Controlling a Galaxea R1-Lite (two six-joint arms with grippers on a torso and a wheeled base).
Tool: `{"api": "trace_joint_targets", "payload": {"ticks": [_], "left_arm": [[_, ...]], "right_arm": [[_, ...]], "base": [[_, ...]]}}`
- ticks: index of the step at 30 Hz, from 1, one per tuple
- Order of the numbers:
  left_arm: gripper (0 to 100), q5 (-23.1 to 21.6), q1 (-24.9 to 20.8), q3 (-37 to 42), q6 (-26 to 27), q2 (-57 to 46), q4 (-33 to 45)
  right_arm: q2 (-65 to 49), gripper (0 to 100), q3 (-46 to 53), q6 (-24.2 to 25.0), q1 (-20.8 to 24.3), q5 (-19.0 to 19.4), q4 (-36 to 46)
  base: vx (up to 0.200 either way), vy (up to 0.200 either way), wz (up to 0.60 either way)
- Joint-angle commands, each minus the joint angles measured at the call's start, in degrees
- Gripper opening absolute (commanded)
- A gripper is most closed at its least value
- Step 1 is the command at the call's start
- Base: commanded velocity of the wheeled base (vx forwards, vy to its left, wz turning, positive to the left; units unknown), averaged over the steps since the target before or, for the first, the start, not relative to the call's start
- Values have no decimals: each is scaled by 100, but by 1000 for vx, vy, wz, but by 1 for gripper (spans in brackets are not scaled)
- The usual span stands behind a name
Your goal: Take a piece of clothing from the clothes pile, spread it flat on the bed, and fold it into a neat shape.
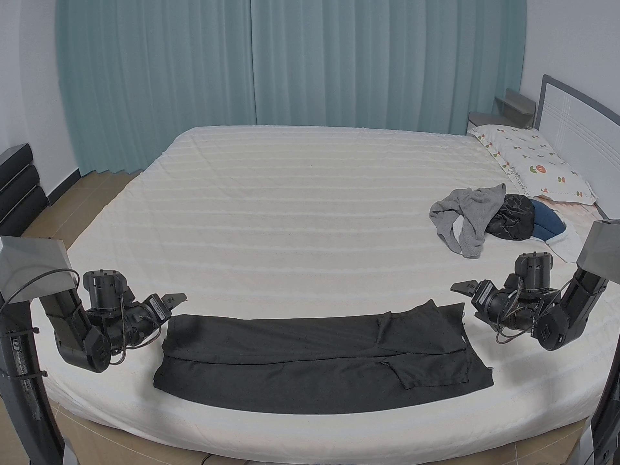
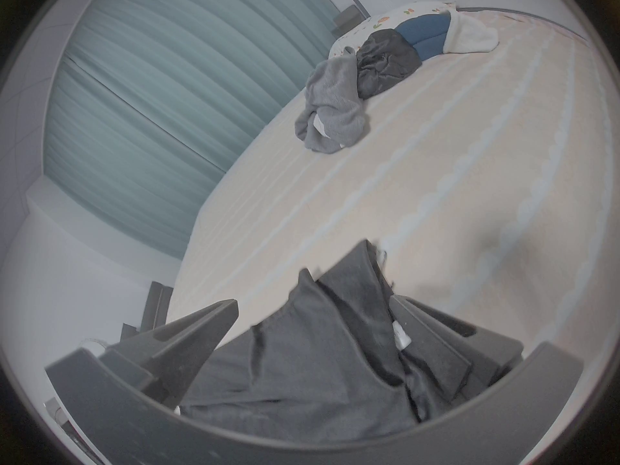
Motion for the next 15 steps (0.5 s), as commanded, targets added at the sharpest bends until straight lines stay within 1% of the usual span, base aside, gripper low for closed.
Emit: {"api": "trace_joint_targets", "payload": {"ticks": [1, 3, 7, 13, 14, 15], "left_arm": [[100, -10, -19, -805, -383, 309, 561], [100, 52, -27, -972, -365, 528, 578], [100, 52, -98, -954, -348, 608, 631], [100, 43, -124, -928, -295, 660, 640], [0, 43, -115, -910, -260, 678, 631], [0, 52, -106, -893, -233, 678, 622]], "right_arm": [[579, 100, -306, 322, -163, 223, -73], [666, 100, -323, 348, -224, 328, -82], [737, 100, -341, 357, -330, 495, -82], [798, 100, -350, 357, -444, 513, -90], [825, 100, -402, 357, -470, 522, -82], [842, 100, -446, 366, -479, 522, -82]], "base": [[0, 0, 0], [0, 0, 0], [0, 0, 0], [0, 0, 0], [0, 0, 0], [0, 0, 0]]}}
